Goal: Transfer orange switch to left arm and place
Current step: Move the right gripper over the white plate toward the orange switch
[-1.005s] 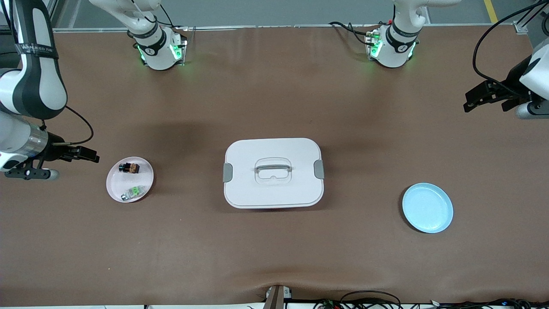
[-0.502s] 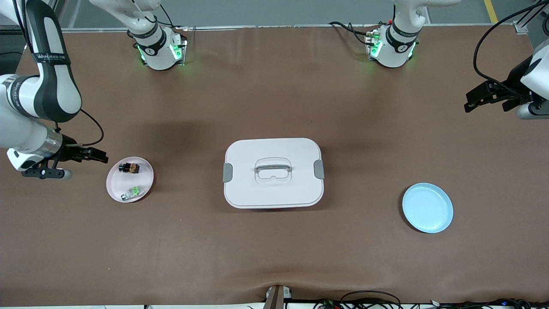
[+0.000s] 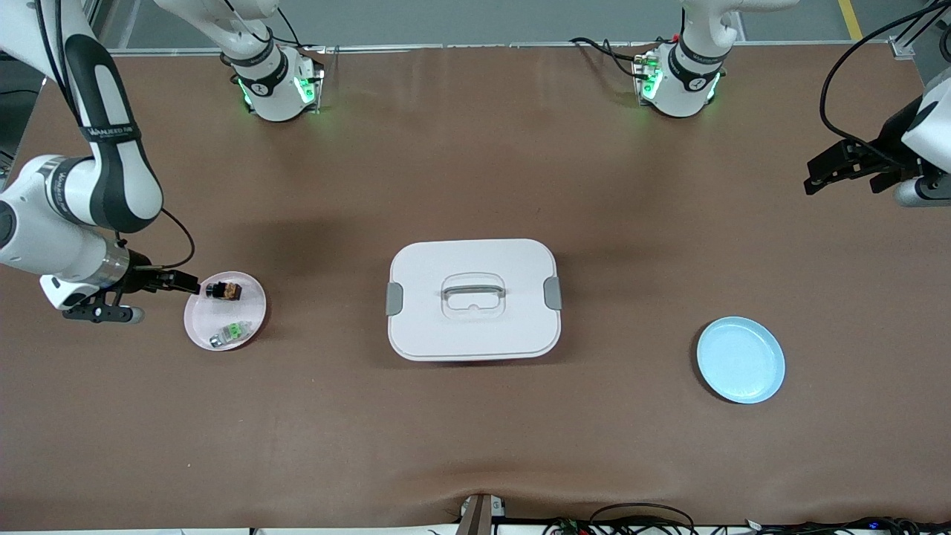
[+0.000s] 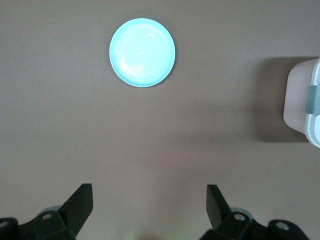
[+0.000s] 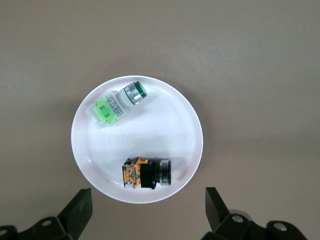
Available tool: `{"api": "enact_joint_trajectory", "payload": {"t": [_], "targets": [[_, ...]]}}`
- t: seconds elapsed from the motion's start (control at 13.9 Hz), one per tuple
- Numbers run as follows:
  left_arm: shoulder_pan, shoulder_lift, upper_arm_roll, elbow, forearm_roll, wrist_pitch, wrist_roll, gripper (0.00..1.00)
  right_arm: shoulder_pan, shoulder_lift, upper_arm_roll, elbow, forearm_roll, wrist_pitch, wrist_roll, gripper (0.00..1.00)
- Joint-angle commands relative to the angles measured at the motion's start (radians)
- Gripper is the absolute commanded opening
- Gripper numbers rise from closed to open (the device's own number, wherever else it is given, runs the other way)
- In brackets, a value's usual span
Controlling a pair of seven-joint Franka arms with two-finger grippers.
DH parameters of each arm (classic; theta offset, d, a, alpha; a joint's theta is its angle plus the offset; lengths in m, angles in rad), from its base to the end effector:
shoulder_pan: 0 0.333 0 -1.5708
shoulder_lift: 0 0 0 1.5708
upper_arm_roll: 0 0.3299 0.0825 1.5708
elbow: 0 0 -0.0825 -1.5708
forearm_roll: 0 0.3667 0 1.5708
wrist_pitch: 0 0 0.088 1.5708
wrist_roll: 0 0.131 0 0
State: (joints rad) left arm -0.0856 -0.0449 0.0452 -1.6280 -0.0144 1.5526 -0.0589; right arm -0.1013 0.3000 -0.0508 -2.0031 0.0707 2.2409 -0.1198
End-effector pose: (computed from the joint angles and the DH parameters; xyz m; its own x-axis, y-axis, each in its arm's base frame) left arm 0.5188 -0.0223 0.6106 0.9993 0.0181 -0.0315 0.0186 -0.9997 0.0146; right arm 0.5778 -0.0842 0.3040 0.9956 -0.0746 -0.0573 -0.0773 -0.9960 -0.0448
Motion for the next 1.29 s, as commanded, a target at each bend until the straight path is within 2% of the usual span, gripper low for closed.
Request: {"api": "enact_joint_trajectory", "payload": {"t": [0.0,0.65,0.86,1.22], "targets": [[0.001,0.01,0.001,0.022,0.007,-0.016,0.01,1.0,-0.006,0.011,0.003,-0.022,0.011,0.046,-0.001,1.0],[0.001,0.011,0.001,0.02,0.005,-0.016,0.01,1.0,-0.005,0.085,0.005,-0.029,0.011,0.111,0.0,1.0],[0.003,0.011,0.001,0.02,0.007,-0.016,0.011,1.0,0.002,0.085,0.005,-0.098,0.011,0.21,0.0,1.0],[0.003,0.011,0.001,0.02,0.007,-0.016,0.008,1.0,0.008,0.085,0.008,-0.134,0.011,0.23,0.0,1.0]]}}
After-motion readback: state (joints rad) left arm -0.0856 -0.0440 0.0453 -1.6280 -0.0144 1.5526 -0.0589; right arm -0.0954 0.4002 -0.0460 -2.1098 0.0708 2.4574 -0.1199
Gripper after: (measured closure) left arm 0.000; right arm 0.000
